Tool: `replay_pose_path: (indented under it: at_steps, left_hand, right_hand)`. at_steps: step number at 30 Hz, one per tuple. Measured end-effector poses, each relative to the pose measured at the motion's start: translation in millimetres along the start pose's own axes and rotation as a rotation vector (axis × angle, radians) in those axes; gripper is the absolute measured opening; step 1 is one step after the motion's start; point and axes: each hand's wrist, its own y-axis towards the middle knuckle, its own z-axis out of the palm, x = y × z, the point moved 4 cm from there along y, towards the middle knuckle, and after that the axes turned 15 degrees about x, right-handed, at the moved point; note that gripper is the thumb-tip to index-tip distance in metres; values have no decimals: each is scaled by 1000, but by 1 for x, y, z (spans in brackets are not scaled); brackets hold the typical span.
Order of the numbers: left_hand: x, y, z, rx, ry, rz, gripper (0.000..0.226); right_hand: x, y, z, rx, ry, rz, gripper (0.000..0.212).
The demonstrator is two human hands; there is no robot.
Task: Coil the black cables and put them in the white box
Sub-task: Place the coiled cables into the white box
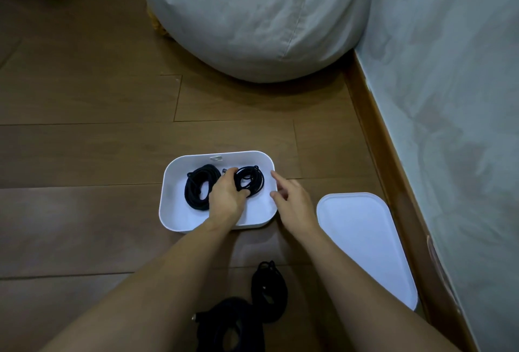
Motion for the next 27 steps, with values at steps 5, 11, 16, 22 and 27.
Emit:
replay_pose_path:
  at_steps: [5, 11, 16, 22, 27]
  left_hand:
    - [-1, 7, 1, -19, 3, 14, 48]
    - [-4, -1, -3, 130, -59, -46, 80]
    - [-3, -50, -26, 128, -66, -28, 66]
    - [10, -130, -38, -107, 68, 165, 22]
    - [15, -177, -16, -55, 145, 211, 25]
  right_hand:
    - [-10, -1, 7, 8, 70, 27, 47]
    - [-9, -5, 8, 29, 89, 47, 47]
    - [-5, -23, 11, 76, 104, 70, 52]
    - [-2, -79, 25, 86, 86, 90, 61]
    - [-6, -123, 34, 139, -31, 176, 54]
